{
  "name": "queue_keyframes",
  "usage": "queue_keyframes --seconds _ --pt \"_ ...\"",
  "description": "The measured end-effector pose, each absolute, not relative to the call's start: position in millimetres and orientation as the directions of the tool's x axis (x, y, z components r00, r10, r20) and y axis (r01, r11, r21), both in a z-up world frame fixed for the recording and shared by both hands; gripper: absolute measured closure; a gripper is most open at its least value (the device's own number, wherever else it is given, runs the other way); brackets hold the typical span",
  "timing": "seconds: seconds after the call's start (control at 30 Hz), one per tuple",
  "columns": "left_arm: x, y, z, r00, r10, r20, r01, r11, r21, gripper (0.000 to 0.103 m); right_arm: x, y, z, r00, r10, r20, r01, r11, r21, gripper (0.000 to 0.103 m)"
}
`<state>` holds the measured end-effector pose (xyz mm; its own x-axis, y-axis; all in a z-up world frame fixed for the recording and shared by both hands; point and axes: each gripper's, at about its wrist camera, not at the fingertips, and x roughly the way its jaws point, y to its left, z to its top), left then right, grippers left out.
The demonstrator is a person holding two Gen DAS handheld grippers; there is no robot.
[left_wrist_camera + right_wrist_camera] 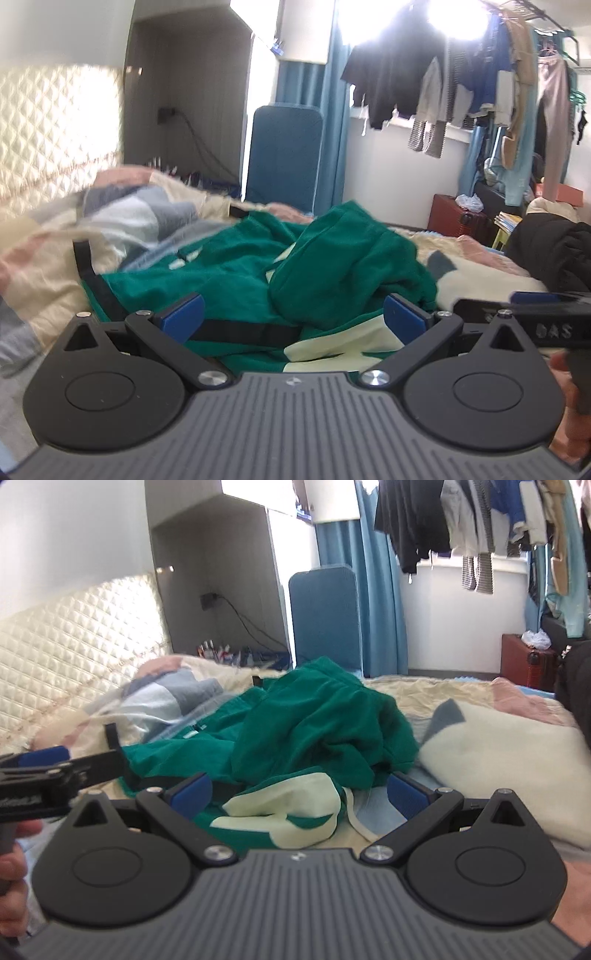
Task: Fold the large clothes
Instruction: 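Reach both grippers into the crumpled green hoodie and close on its fabric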
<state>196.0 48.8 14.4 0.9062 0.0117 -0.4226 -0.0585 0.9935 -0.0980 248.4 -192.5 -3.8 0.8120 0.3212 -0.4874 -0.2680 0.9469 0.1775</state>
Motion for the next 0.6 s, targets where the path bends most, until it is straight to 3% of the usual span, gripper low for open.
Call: queue_keyframes --seconds 0.13,0.3,0.43,0.6 --pt "233 61 -25 0.874 0.035 -0.485 -0.089 0.992 -0.089 0.000 307 -179 -36 0.765 0.372 -0.526 -0.285 0.927 0.242 0.001" --pt "269 83 -72 0.837 -0.023 -0.547 -0.086 0.981 -0.172 0.000 373 -160 -74 0.752 0.432 -0.498 -0.281 0.893 0.351 0.006" --pt "292 96 -101 0.824 -0.054 -0.564 -0.097 0.968 -0.233 0.000 410 -144 -96 0.755 0.457 -0.470 -0.281 0.873 0.399 0.024" --pt "310 103 -123 0.827 -0.089 -0.556 -0.078 0.959 -0.271 0.000 436 -137 -114 0.762 0.459 -0.457 -0.252 0.860 0.444 0.027"
